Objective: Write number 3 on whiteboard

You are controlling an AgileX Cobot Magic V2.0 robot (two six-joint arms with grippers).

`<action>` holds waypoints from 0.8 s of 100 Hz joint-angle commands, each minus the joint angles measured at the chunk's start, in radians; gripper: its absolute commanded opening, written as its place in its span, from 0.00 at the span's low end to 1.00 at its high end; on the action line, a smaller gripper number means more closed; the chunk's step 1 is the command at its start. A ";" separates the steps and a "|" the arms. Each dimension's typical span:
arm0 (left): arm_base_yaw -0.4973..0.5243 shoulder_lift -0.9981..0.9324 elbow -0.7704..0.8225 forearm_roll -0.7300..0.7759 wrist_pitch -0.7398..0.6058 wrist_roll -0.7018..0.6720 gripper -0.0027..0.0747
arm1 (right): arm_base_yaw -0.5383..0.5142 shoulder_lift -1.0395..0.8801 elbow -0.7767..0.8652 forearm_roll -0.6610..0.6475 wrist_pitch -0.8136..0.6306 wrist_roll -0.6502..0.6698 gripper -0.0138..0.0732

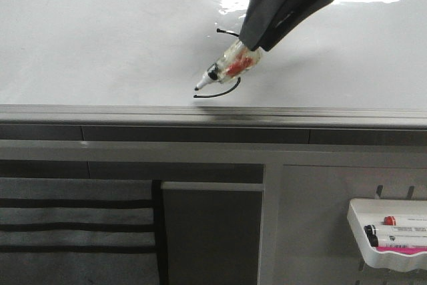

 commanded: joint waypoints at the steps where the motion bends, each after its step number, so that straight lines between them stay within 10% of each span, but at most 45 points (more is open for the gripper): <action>1: -0.004 -0.002 -0.039 -0.016 -0.020 0.036 0.51 | 0.009 -0.142 0.024 0.113 -0.001 -0.103 0.20; 44: -0.230 0.215 -0.215 -0.240 0.365 0.506 0.51 | 0.039 -0.362 0.139 0.180 0.176 -0.717 0.20; 80: -0.434 0.481 -0.377 -0.240 0.308 0.571 0.51 | 0.039 -0.362 0.139 0.184 0.115 -0.769 0.20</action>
